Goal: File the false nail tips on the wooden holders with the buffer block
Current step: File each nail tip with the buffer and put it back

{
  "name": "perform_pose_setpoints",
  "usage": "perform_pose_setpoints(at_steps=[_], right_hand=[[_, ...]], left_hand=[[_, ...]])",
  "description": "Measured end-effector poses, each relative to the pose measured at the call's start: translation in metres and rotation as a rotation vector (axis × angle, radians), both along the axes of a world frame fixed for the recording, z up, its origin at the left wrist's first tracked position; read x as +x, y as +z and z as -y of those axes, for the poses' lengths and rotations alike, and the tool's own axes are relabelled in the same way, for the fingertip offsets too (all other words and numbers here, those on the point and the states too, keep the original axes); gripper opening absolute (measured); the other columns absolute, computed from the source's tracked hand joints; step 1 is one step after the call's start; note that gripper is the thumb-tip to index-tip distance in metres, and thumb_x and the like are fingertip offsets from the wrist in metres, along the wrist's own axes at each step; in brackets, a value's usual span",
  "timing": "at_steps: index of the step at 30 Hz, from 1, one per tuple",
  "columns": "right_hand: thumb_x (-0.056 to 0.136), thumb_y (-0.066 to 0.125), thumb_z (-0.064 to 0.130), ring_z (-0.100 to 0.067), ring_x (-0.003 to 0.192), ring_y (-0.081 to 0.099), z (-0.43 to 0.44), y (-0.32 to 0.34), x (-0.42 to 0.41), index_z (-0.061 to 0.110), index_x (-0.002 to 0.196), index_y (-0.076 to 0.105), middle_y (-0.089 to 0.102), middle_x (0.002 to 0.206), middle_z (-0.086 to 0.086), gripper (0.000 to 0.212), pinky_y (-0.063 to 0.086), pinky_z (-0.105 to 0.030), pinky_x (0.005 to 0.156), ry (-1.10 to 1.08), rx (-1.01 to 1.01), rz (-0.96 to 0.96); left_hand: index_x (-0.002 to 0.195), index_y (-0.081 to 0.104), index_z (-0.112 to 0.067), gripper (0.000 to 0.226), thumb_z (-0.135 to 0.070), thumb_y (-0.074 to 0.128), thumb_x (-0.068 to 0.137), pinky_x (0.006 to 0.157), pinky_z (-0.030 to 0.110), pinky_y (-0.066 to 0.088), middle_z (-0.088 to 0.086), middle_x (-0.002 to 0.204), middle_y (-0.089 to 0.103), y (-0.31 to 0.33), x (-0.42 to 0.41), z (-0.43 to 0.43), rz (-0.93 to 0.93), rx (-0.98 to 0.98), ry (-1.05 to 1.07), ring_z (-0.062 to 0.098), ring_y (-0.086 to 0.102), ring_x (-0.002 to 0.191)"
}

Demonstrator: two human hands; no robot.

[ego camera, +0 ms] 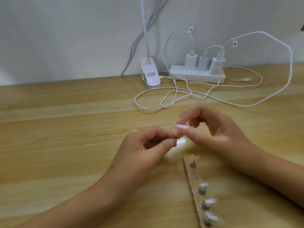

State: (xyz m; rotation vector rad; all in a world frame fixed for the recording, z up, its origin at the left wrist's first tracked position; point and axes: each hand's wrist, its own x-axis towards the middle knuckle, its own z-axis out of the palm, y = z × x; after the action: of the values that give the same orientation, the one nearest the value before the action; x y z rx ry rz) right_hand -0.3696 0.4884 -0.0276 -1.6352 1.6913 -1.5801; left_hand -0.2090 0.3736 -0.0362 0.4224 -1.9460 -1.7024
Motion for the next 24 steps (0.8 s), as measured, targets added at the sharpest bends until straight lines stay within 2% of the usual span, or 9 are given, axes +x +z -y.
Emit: perform_pose_setpoints(at_steps=[3,6,8,11,13,15,18,21,24], right_hand=[[0.081,0.075,0.033,-0.032,0.090,0.058,0.000,0.001,-0.003,0.025,0.086,0.067,0.069,0.095,0.000,0.012,0.045,-0.043,0.084,-0.045,-0.038,0.139],[0.085,0.071,0.033,-0.029,0.091,0.057,-0.001,0.003,0.003,0.022,0.091,0.067,0.067,0.096,-0.002,0.013,0.045,-0.038,0.082,0.045,0.007,0.017],[0.082,0.078,0.036,-0.022,0.086,0.057,0.001,0.001,-0.003,0.021,0.087,0.068,0.067,0.092,-0.001,0.019,0.044,-0.038,0.081,-0.039,0.060,0.075],[0.081,0.071,0.033,-0.036,0.092,0.058,-0.001,0.005,-0.002,0.021,0.089,0.068,0.067,0.096,-0.006,0.015,0.047,-0.043,0.085,-0.003,-0.037,0.127],[0.084,0.069,0.029,-0.034,0.091,0.057,-0.002,0.005,0.002,0.019,0.091,0.067,0.068,0.096,-0.002,0.013,0.045,-0.039,0.082,0.060,-0.014,0.052],[0.081,0.072,0.030,-0.035,0.091,0.057,0.001,0.002,-0.004,0.019,0.087,0.067,0.069,0.092,0.005,0.013,0.045,-0.037,0.082,-0.009,0.038,0.091],[0.080,0.070,0.035,-0.043,0.093,0.055,0.000,0.004,-0.004,0.025,0.086,0.068,0.069,0.096,0.001,0.012,0.047,-0.046,0.088,0.001,-0.031,0.162],[0.082,0.071,0.033,-0.034,0.089,0.056,0.000,0.003,-0.001,0.022,0.089,0.068,0.066,0.094,-0.005,0.013,0.046,-0.033,0.082,0.063,0.053,0.073],[0.077,0.073,0.038,-0.033,0.088,0.057,0.002,0.003,-0.008,0.026,0.084,0.068,0.067,0.092,-0.007,0.015,0.047,-0.031,0.082,-0.021,0.047,0.180]], left_hand=[[0.087,0.076,-0.025,0.015,-0.028,0.070,0.073,0.075,0.010,0.048,-0.009,0.089,0.076,0.000,0.000,0.000,-0.013,0.019,0.001,0.001,0.069,0.086],[0.087,0.077,-0.022,0.010,-0.022,0.072,0.078,0.076,0.012,0.049,-0.006,0.087,0.076,-0.001,-0.001,0.001,-0.001,0.017,0.003,0.003,0.070,0.086],[0.086,0.076,-0.021,0.010,-0.023,0.072,0.077,0.074,0.010,0.048,-0.008,0.088,0.076,-0.001,0.000,0.000,-0.003,0.021,0.004,0.002,0.070,0.086],[0.086,0.075,-0.023,0.009,-0.020,0.071,0.079,0.073,0.008,0.047,-0.010,0.087,0.076,-0.001,-0.001,0.001,-0.014,0.029,0.001,0.000,0.069,0.084],[0.085,0.076,-0.022,0.008,-0.020,0.071,0.078,0.073,0.009,0.048,-0.008,0.086,0.076,-0.002,-0.002,0.001,-0.013,0.023,0.006,0.001,0.069,0.084],[0.084,0.076,-0.021,0.010,-0.022,0.071,0.076,0.075,0.009,0.048,-0.008,0.089,0.076,-0.002,-0.001,0.001,-0.020,0.037,0.003,0.002,0.070,0.086],[0.087,0.075,-0.023,0.014,-0.026,0.069,0.075,0.074,0.008,0.047,-0.010,0.089,0.076,-0.001,-0.001,0.000,-0.027,0.023,-0.015,0.000,0.069,0.086],[0.086,0.075,-0.021,0.013,-0.026,0.070,0.075,0.075,0.010,0.048,-0.007,0.086,0.076,-0.002,-0.001,0.000,-0.029,0.001,-0.012,0.002,0.069,0.085],[0.088,0.075,-0.024,0.009,-0.027,0.075,0.080,0.078,0.013,0.050,-0.008,0.088,0.075,-0.004,-0.001,0.001,-0.014,-0.019,-0.006,0.004,0.069,0.086]])
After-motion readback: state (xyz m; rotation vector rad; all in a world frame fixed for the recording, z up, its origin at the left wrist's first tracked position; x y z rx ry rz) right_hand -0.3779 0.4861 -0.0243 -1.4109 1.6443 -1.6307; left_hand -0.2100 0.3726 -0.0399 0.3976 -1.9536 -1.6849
